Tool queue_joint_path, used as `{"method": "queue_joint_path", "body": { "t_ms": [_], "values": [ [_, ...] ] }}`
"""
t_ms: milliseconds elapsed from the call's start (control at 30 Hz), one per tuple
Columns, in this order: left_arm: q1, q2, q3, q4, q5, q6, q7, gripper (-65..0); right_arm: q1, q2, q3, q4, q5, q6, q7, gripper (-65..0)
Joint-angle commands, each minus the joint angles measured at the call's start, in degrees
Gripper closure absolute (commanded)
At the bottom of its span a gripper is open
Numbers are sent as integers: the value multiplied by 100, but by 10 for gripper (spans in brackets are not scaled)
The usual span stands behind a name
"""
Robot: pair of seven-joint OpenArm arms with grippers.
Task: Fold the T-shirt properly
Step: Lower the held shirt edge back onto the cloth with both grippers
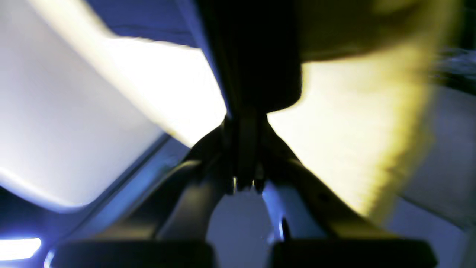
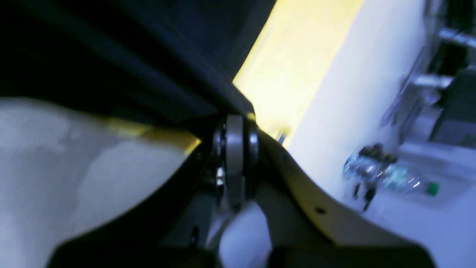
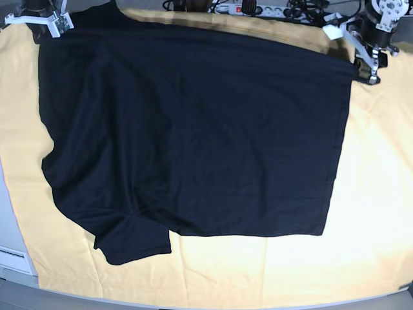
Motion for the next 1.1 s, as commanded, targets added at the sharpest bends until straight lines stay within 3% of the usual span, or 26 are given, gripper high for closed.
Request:
{"method": "queue_joint_path", "body": {
  "t_ms": [0, 133, 333, 533, 700, 933, 1067],
  "values": [
    [-20, -103, -68, 50, 374, 221, 76, 0, 74, 48, 70, 81, -131, -125, -13, 0],
    [-20, -103, -221, 50, 1145, 708, -118, 0, 645, 177, 70, 81, 57, -48, -13, 0],
    [-20, -98, -905, 50, 1137, 778, -879, 0, 1333, 662, 70, 81, 546, 118, 179, 0],
    [-20, -85, -1893, 50, -11, 765, -1786, 0, 1888, 785, 70, 81, 1233, 472, 343, 0],
    [-22, -87, -2457, 50, -721, 763, -2527, 0, 2302, 815, 70, 81, 1362, 656, 463, 0],
    [-251, -81, -2686, 42, -1449, 721, -3331, 0, 2865, 811, 70, -131, 1939, 992, 503, 0],
    [-863, 280, -2686, -350, -2179, 542, -3989, 0, 3115, 811, 70, -426, 2295, 1189, 507, 0]
  ]
}}
